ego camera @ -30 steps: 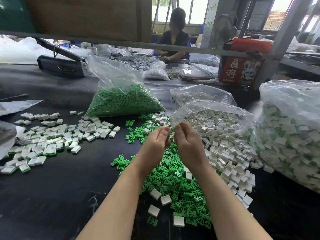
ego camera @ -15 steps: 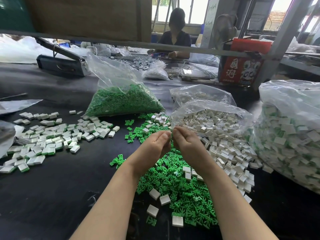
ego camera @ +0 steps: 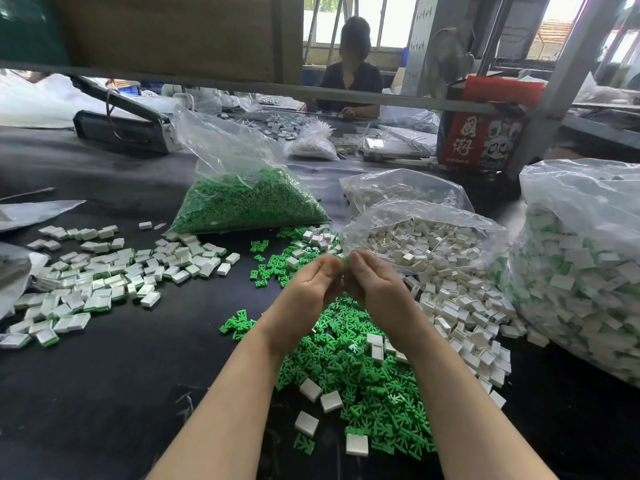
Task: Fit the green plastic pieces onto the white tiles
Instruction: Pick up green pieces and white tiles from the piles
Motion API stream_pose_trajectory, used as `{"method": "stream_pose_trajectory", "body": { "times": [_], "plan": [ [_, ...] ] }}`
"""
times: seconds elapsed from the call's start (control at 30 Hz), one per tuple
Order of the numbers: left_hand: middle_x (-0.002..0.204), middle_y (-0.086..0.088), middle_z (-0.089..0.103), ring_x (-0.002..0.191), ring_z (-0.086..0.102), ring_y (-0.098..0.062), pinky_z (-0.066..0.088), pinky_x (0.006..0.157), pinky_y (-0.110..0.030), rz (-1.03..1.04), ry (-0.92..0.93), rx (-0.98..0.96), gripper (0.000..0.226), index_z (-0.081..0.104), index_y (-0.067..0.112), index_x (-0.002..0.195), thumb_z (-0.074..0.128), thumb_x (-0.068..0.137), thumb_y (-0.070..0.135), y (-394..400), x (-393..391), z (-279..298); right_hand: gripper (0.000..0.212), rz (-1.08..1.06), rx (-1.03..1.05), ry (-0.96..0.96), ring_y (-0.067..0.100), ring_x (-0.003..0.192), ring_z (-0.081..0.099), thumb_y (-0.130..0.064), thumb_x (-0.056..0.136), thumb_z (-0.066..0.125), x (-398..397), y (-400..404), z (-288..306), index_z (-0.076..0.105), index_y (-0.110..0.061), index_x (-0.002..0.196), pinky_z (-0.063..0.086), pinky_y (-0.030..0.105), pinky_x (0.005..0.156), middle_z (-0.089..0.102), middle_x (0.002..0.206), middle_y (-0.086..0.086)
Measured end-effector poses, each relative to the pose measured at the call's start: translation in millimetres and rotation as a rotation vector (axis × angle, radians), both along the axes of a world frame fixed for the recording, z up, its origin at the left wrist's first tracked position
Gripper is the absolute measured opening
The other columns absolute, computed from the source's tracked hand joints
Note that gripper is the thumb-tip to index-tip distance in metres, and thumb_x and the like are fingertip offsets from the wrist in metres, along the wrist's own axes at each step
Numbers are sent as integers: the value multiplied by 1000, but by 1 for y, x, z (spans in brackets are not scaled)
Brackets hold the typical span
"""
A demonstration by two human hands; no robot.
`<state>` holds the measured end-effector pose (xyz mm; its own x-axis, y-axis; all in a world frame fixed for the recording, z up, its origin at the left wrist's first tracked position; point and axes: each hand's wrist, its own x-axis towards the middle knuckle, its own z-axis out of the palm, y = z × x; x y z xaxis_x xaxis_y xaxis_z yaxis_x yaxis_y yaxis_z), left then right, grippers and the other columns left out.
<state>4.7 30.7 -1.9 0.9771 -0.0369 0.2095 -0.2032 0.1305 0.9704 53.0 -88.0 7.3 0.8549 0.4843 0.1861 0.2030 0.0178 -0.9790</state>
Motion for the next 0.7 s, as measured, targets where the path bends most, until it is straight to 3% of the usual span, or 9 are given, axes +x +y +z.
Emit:
{"method": "stream_pose_trajectory", "body": {
  "times": [0.03,0.07,0.13,0.27,0.33,0.4,0.53,0.63,0.7],
  "plan": [
    [65,5,66,55,52,-5,21,76,-5,23,-5,-31,28,57,9,96,34,106,21,1,1,0,34,-19,22,37,4,50,41,-17,106,36,0,-1,0,47,-10,75,39,17,51,43,57,-6],
    [66,8,66,58,53,-3,35,65,-3,57,-13,-47,26,60,13,94,39,103,26,2,2,-1,36,-45,32,76,4,48,39,-20,106,36,-1,-1,0,47,-12,73,35,16,48,42,56,-6],
    [70,17,61,66,53,4,46,73,-13,134,-31,-30,23,61,24,85,46,96,36,4,6,-5,39,-75,39,161,9,51,42,-28,106,36,-1,-2,-1,51,-13,73,32,21,48,45,57,-2],
    [77,22,65,77,61,6,45,72,-8,167,-76,-55,22,61,17,98,49,92,34,5,8,-4,48,1,33,259,15,53,44,-42,104,35,-1,-3,-1,62,-9,82,30,28,50,55,60,4],
    [93,8,71,90,65,-3,48,76,-12,151,-51,-64,25,61,15,103,51,90,33,3,8,-4,51,66,74,317,14,52,45,-48,101,36,-1,-3,-2,63,-7,88,30,28,51,59,62,5],
    [103,-10,69,91,65,-10,51,77,-18,151,-25,-54,30,61,11,112,51,92,31,1,7,-4,48,110,137,362,13,54,47,-47,100,39,-1,-2,-2,62,-5,96,29,27,52,60,66,6],
    [86,-2,66,77,61,-6,51,73,-22,204,-19,5,23,64,18,117,48,100,19,-1,7,-2,36,130,219,395,12,57,49,-40,100,43,0,-2,-5,59,-8,101,29,26,54,59,74,7],
    [93,-23,68,85,62,-18,54,78,-34,305,-22,42,19,67,14,113,55,98,16,-2,7,-1,36,130,218,393,13,59,50,-40,99,46,2,-5,-6,61,-7,104,29,26,56,59,74,6],
    [91,-20,70,81,63,-19,54,75,-34,362,-35,54,14,70,12,104,58,96,14,-1,8,0,39,121,206,380,14,60,50,-39,99,48,2,-6,-8,62,-4,108,30,26,56,60,74,6]
  ]
}}
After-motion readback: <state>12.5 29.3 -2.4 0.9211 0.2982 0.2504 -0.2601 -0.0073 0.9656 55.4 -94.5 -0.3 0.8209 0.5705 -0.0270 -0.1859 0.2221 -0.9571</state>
